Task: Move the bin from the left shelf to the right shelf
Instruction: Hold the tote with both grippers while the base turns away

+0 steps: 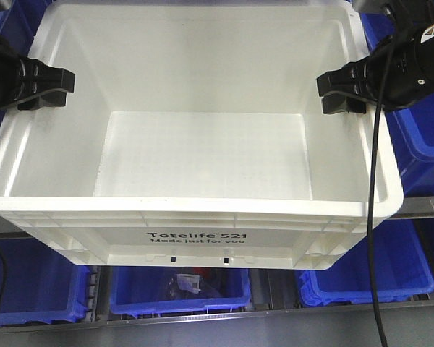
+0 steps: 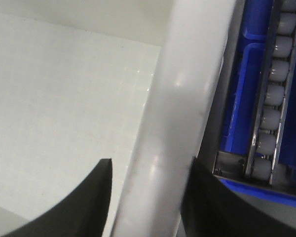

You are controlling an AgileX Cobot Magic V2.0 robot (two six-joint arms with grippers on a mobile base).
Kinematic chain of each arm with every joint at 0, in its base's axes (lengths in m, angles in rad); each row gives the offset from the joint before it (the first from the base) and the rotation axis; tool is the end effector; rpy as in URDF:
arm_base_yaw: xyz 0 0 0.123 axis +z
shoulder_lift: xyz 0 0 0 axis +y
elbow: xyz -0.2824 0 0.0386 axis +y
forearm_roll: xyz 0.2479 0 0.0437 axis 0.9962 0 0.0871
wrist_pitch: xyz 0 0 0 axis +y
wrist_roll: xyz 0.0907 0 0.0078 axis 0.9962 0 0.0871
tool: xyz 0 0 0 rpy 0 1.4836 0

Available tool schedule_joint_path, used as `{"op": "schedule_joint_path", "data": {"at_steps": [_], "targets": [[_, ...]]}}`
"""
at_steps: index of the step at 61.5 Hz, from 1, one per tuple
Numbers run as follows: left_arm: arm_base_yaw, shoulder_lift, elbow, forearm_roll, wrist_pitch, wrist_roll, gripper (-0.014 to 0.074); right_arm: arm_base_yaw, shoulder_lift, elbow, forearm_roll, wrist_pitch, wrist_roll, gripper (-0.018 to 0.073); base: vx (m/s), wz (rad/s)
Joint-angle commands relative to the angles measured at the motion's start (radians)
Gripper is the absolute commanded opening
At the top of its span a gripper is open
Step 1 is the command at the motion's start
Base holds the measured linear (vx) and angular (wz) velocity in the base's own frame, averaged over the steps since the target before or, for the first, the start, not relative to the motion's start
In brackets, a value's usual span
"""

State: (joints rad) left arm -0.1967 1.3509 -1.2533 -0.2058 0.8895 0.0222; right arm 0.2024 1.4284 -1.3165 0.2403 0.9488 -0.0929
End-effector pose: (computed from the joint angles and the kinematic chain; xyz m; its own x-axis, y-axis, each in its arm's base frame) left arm 0.2753 -0.0696 0.3565 -0.7888 0.0481 -0.6128 0.2068 0.9596 -0.1908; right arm 0.2908 0.0777 0.3505 -0.8163 -0.1185 -0.5654 -0.2664 0.9457 0.1863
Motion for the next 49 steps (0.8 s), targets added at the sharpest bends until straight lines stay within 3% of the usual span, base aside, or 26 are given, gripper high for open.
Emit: {"op": "schedule_joint_path", "data": {"at_steps": [1, 49], "targets": [[-0.006, -0.049, -0.042, -0.047, -0.105, 0.041, -0.0005, -0.006, -0.042, -0.040, -0.006, -0.075, -0.015, -0.0004, -0.11, -0.13], [-0.006, -0.049, -0.042, -0.047, -0.105, 0.041, -0.0005, -0.006, -0.042, -0.040, -0.006, -0.075, -0.015, -0.0004, -0.13, -0.14]]}}
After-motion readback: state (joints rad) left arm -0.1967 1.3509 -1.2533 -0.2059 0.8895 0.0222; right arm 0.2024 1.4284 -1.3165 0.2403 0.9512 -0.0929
